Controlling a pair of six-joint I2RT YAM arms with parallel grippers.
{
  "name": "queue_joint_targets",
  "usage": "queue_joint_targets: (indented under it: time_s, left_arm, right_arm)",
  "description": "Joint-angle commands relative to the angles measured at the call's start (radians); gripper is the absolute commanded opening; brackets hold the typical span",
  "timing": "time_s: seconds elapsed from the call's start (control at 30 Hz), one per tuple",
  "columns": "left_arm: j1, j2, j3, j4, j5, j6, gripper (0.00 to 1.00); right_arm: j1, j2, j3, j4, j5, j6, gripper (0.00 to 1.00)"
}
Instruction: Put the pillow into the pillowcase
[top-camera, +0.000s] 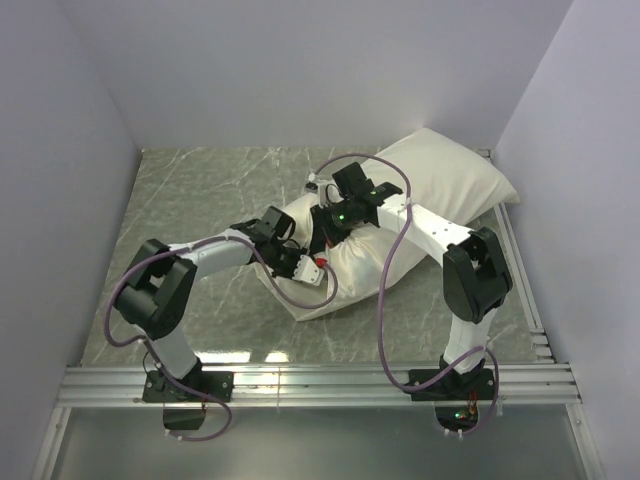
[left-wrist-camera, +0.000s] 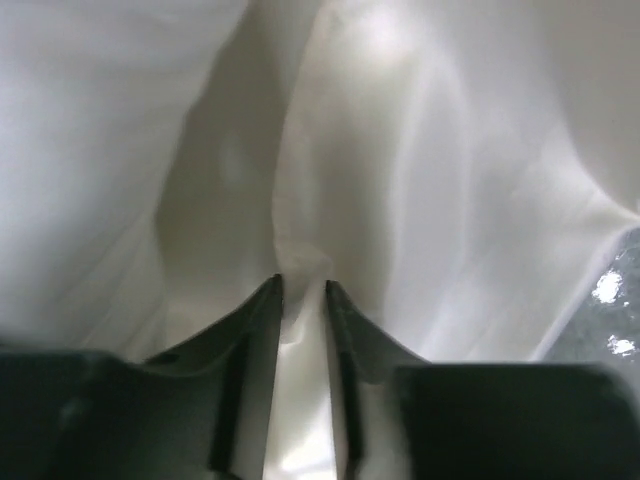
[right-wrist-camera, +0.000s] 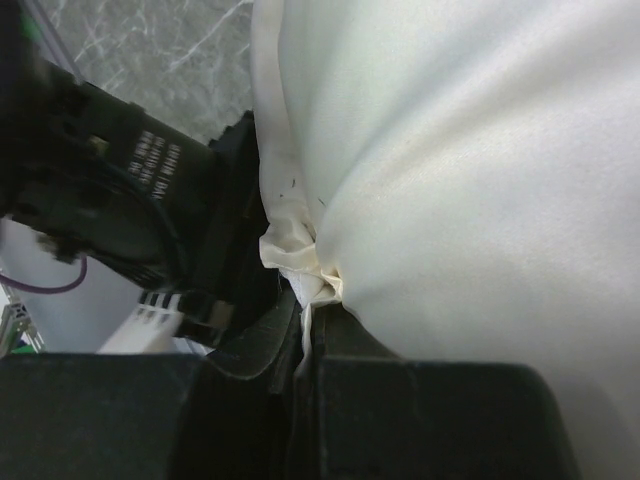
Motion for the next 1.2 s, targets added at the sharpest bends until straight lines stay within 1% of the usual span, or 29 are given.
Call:
queue_joint_targets:
  time_s: [0.0, 0.07, 0.1, 0.13, 0.17, 0.23, 0.27, 0.33, 0.37, 0.47, 0.53, 0.63, 0.73, 0.83, 0.87, 0.93, 0.97, 1.0, 1.03, 1.07, 1.1, 1.13, 1.17]
  left_arm:
    - [-0.009, 0.033, 0.039, -0.028, -0.028, 0.012, 0.23]
    - [0.006, 0.024, 0.041, -0.083, -0.035, 0.040, 0.16]
    - [0.014, 0.015, 0.047, -0.104, -0.032, 0.050, 0.08]
    - [0.024, 0.001, 0.050, -0.145, -0.026, 0.052, 0.02]
    - [0.033, -0.041, 0.055, -0.164, -0.014, 0.054, 0.01]
    - [0.057, -0.103, 0.059, -0.210, -0.009, 0.064, 0.00]
    - [0.061, -0.184, 0.055, -0.256, -0.020, 0.078, 0.00]
    - [0.072, -0.270, 0.036, -0.291, -0.035, 0.122, 0.00]
    - [0.083, -0.348, 0.033, -0.337, -0.041, 0.133, 0.00]
    - [0.087, -0.445, 0.061, -0.463, -0.051, 0.173, 0.00]
    - [0.087, -0.476, 0.093, -0.491, -0.066, 0.161, 0.00]
    - [0.087, -0.513, 0.119, -0.456, -0.095, 0.110, 0.00]
    - [0.087, -0.516, 0.148, -0.454, -0.117, 0.089, 0.00]
    - [0.087, -0.525, 0.162, -0.494, -0.114, 0.086, 0.00]
    - [0.087, -0.537, 0.157, -0.505, -0.118, 0.095, 0.00]
    - [0.087, -0.557, 0.118, -0.512, -0.132, 0.118, 0.00]
    - [0.086, -0.582, 0.101, -0.519, -0.131, 0.127, 0.00]
    - [0.083, -0.595, 0.067, -0.514, -0.121, 0.132, 0.00]
    - [0.077, -0.608, 0.049, -0.512, -0.117, 0.127, 0.00]
    - [0.055, -0.629, 0.033, -0.499, -0.106, 0.114, 0.00]
    - [0.041, -0.637, 0.003, -0.499, -0.098, 0.100, 0.00]
    - [0.029, -0.642, -0.013, -0.494, -0.094, 0.077, 0.00]
    - [0.008, -0.651, -0.028, -0.486, -0.094, 0.064, 0.00]
  right_arm:
    - [-0.010, -0.028, -0.003, 0.010, -0.042, -0.001, 0.00]
    - [-0.010, -0.029, -0.012, 0.009, -0.028, -0.018, 0.00]
    - [-0.010, -0.029, -0.015, 0.004, -0.023, -0.025, 0.00]
    - [-0.012, -0.023, -0.017, -0.002, -0.014, -0.033, 0.00]
    - [-0.013, -0.019, -0.018, -0.013, -0.005, -0.050, 0.00]
    - [-0.013, -0.011, -0.028, -0.024, 0.018, -0.070, 0.00]
    - [-0.013, -0.009, -0.031, -0.030, 0.029, -0.078, 0.00]
    - [-0.015, 0.004, -0.037, -0.040, 0.049, -0.111, 0.00]
    - [-0.015, 0.011, -0.032, -0.056, 0.056, -0.130, 0.00]
    - [-0.015, 0.032, -0.014, -0.079, 0.075, -0.160, 0.00]
    - [-0.010, 0.037, -0.006, -0.088, 0.070, -0.174, 0.00]
    - [0.028, 0.040, 0.020, -0.139, 0.057, -0.234, 0.00]
    - [0.048, 0.025, 0.005, -0.189, 0.014, -0.292, 0.00]
    - [0.031, 0.015, -0.017, -0.234, 0.009, -0.337, 0.00]
    - [0.007, 0.009, -0.025, -0.251, 0.009, -0.347, 0.00]
    - [-0.006, 0.008, -0.003, -0.299, 0.011, -0.419, 0.00]
    - [-0.004, 0.017, 0.070, -0.383, 0.007, -0.439, 0.04]
    - [-0.009, 0.027, 0.119, -0.427, -0.044, -0.449, 0.14]
    - [-0.010, 0.035, 0.170, -0.453, -0.071, -0.444, 0.31]
    - [-0.010, 0.034, 0.269, -0.473, -0.089, -0.412, 0.38]
    - [-0.004, 0.029, 0.320, -0.472, -0.106, -0.388, 0.45]
    - [0.004, 0.028, 0.368, -0.465, -0.111, -0.334, 0.59]
    - [0.011, 0.034, 0.467, -0.470, -0.109, -0.319, 0.64]
